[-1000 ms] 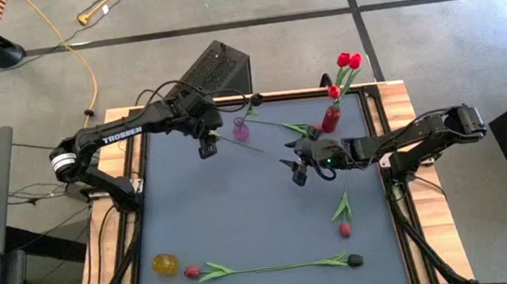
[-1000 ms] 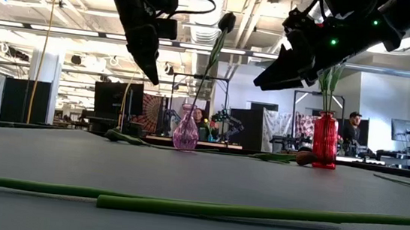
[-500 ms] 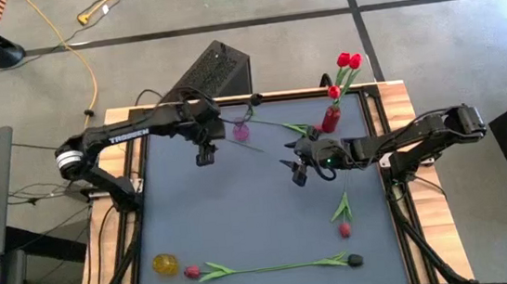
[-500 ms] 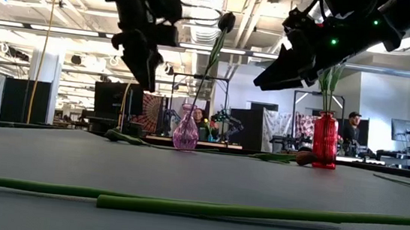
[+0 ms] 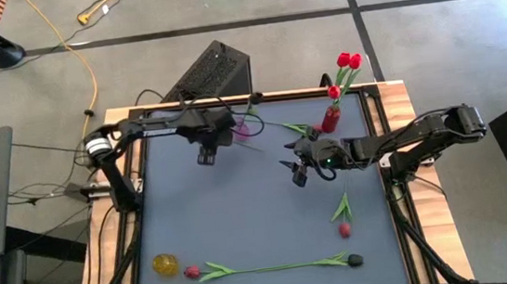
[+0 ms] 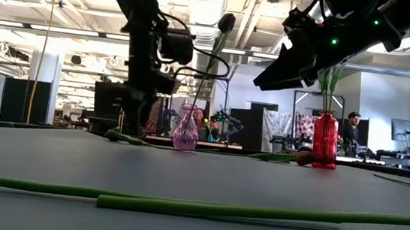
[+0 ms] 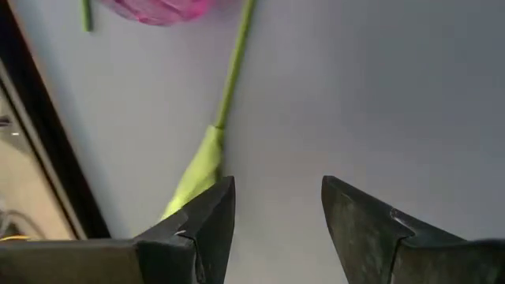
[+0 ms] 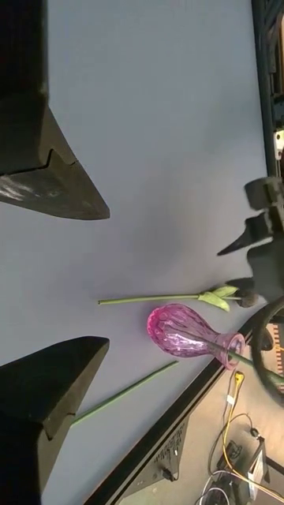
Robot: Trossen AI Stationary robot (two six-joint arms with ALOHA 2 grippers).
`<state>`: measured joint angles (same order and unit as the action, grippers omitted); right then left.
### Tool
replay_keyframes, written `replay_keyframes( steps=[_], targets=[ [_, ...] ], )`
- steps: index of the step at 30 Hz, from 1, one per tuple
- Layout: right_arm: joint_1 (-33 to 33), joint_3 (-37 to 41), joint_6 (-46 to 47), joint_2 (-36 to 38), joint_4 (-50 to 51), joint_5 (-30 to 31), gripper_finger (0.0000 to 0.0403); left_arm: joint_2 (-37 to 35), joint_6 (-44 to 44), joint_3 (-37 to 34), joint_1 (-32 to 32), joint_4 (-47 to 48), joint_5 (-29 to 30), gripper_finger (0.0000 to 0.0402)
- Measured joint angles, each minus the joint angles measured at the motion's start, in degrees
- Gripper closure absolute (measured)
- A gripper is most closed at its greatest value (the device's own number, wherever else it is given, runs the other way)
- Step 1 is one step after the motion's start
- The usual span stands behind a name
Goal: Sort flowers into vase by color
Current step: Put the top black flower into the violet vase
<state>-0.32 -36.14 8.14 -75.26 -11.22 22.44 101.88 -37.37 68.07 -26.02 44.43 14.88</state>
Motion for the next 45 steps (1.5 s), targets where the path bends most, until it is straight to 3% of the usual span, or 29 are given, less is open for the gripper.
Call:
replay_keyframes(
  steps=[4, 13, 22, 27, 38, 42, 45],
  targets=[
    [0.00, 0.00, -0.02, 0.00, 0.24, 0.00, 0.0121, 1.40, -2.64, 0.00, 0.18, -1.96, 5.21, 0.0223],
    [0.02, 0.00, -0.10, 0.00, 0.99, 0.00, 0.0121, 1.37, -4.80, 0.00, 2.71, 1.49, 3.37, 0.0231],
    [0.02, 0.02, -0.63, 0.00, 2.19, -0.02, 0.0121, -2.46, 8.80, 0.00, 5.02, 14.45, -0.90, 0.0273],
    [0.09, 0.02, -0.66, 0.00, 2.05, 0.00, 0.0121, -7.63, 15.85, 0.00, 1.85, 17.95, -0.81, 0.0289],
    [0.09, 0.02, -1.05, 0.00, 2.21, 0.00, 0.0121, -16.91, 20.54, 0.00, -8.17, 26.35, -0.62, 0.0295],
    [0.09, 0.02, -1.08, 0.00, 2.20, 0.00, 0.0121, -17.65, 27.10, 0.00, -12.61, 24.20, -0.74, 0.0295],
    [0.09, 0.02, -1.09, 0.00, 2.10, 0.00, 0.0121, -17.18, 32.54, 0.00, -15.95, 17.21, -2.57, 0.0295]
  ],
)
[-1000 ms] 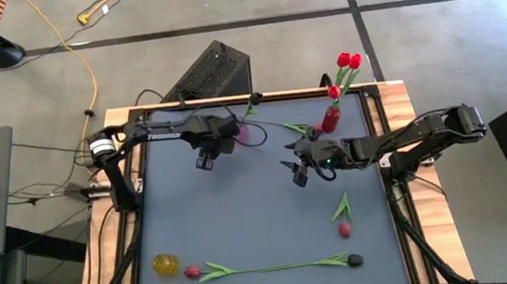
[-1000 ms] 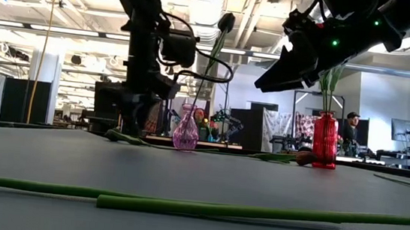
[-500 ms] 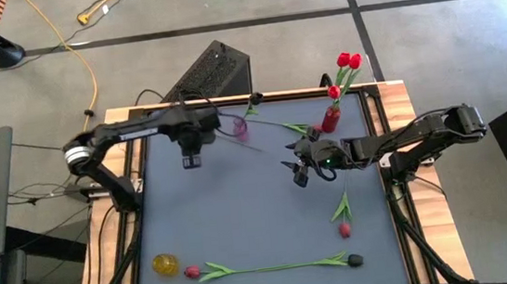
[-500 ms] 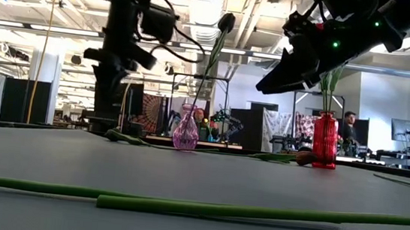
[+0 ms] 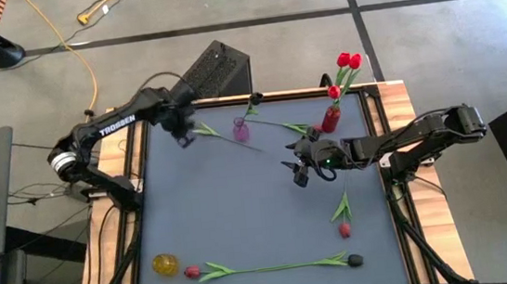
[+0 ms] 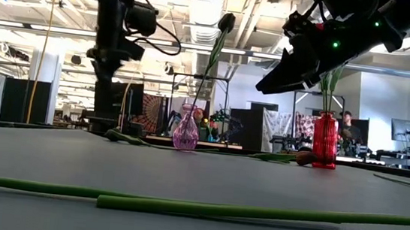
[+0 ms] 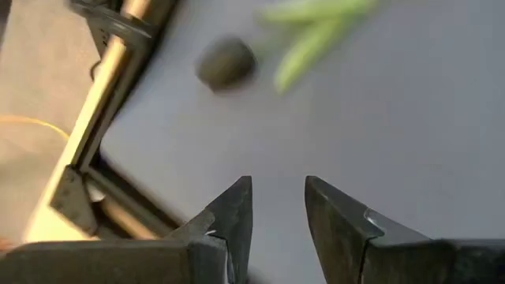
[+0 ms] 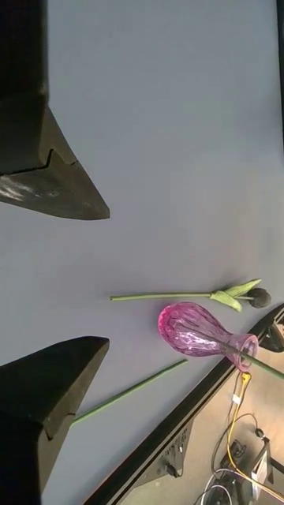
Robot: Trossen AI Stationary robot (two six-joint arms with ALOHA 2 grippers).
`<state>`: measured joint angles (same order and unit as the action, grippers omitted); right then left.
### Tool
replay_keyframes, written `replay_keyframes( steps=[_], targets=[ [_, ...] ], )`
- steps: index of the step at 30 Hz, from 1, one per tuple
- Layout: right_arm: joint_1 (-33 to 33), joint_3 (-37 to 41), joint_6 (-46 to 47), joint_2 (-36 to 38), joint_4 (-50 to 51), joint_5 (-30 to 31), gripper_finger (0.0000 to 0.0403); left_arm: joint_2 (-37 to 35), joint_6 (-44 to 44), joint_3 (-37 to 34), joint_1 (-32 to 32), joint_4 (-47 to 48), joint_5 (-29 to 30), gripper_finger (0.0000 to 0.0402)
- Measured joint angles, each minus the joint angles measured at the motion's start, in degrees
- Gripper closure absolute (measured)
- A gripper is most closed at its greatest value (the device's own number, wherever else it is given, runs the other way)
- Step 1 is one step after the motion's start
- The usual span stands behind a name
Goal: Sort flowers into vase by color
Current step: Put the top black flower into the violet vase
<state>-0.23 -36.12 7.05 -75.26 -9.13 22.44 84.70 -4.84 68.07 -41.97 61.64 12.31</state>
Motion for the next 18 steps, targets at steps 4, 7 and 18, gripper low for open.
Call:
replay_keyframes(
  steps=[4, 7, 18],
  targets=[
    [0.00, 0.00, 0.02, 0.00, -0.12, 0.00, 0.0121, 1.97, 2.94, 0.02, -3.22, -9.84, -4.29, 0.0295],
    [0.00, 0.00, 0.02, 0.00, -0.12, 0.00, 0.0121, 4.42, 5.56, 0.02, -4.59, -14.53, -4.54, 0.0295],
    [0.00, 0.00, 0.04, 0.00, -0.15, 0.00, 0.0121, 11.39, 9.75, 6.14, -5.76, -16.66, -1.76, 0.0238]
  ],
)
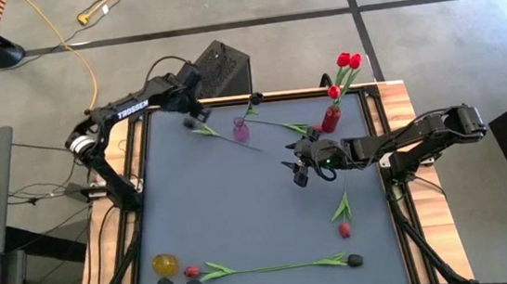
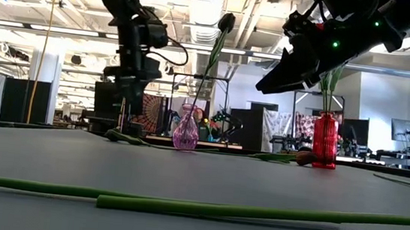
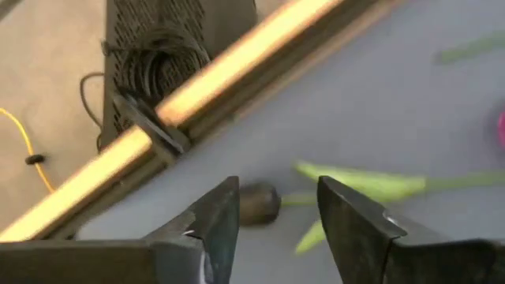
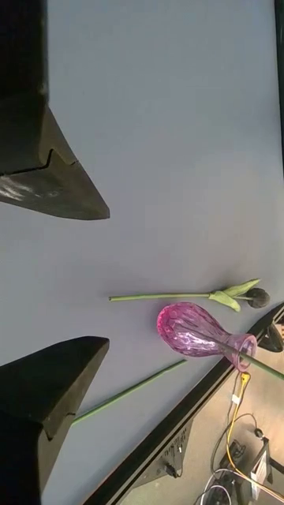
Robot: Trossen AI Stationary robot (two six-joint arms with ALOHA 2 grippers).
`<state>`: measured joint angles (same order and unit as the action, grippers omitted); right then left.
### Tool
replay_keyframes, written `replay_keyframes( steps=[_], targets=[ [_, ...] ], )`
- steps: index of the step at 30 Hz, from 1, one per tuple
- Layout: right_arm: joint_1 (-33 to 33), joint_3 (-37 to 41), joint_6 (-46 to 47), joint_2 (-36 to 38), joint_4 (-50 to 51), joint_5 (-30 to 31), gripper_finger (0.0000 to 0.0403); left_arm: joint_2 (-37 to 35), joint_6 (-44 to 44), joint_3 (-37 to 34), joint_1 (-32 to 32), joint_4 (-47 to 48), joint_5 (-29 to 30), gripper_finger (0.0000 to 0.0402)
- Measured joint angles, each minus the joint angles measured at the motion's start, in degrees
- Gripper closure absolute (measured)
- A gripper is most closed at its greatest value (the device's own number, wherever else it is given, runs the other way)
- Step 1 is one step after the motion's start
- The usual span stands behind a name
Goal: Sort flowers into vase by color
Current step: Put the top black flower into the violet vase
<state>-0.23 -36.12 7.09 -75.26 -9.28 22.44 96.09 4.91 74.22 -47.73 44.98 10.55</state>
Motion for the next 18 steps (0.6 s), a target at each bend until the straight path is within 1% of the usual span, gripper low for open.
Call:
replay_keyframes(
  steps=[4, 9, 18],
  targets=[
    [0.00, 0.00, 0.02, 0.00, 0.01, 0.00, 0.0121, 2.28, 6.26, 3.49, -0.12, 0.53, 0.77, 0.0209],
    [0.00, 0.00, 0.39, 0.00, 0.02, -0.01, 0.0121, 5.82, 13.37, 6.09, -0.97, 3.25, -5.48, 0.0186],
    [-0.33, 0.00, 0.61, 0.00, 0.24, -0.04, 0.0121, 9.56, 20.17, 6.42, -2.49, 5.48, -13.37, 0.0184]
  ],
)
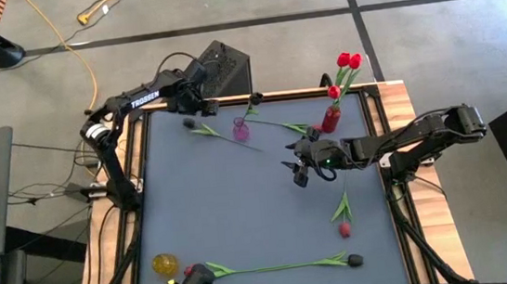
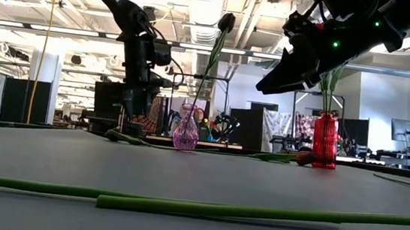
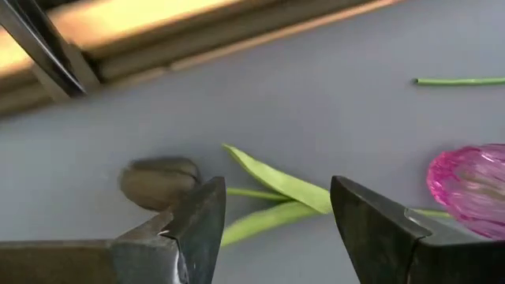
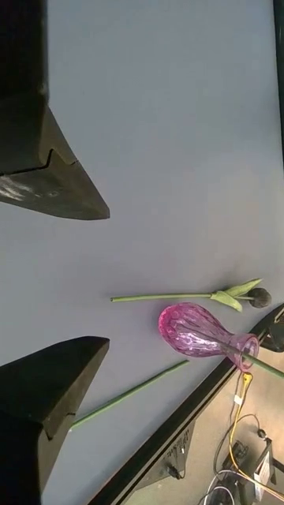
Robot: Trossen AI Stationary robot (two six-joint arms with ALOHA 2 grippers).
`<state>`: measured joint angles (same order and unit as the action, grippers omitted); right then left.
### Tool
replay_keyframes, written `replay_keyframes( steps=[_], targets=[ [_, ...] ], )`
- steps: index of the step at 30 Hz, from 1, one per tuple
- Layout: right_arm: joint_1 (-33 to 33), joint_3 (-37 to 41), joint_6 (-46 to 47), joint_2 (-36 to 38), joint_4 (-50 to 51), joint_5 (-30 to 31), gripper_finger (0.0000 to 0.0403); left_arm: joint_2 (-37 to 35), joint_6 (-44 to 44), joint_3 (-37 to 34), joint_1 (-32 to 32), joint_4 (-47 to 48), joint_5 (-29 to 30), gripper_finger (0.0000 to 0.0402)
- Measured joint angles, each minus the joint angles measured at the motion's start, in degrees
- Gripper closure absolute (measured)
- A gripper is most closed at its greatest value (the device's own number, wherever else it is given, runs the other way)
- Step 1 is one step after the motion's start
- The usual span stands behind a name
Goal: Sort flowers into vase by color
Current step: Put the top black flower into the violet vase
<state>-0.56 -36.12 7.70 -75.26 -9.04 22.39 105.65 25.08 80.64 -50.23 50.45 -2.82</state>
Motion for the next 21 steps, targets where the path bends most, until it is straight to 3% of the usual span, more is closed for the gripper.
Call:
replay_keyframes(
  steps=[10, 21],
  targets=[
    [-1.93, 0.00, -0.02, 0.00, -0.20, -0.02, 0.0121, 0.46, 11.19, 0.02, -1.35, 1.81, -4.20, 0.0184],
    [-4.79, 0.00, -0.78, 0.00, 0.08, -0.09, 0.0121, 0.41, 27.43, 0.02, 0.32, 2.29, 1.70, 0.0184]
  ],
)
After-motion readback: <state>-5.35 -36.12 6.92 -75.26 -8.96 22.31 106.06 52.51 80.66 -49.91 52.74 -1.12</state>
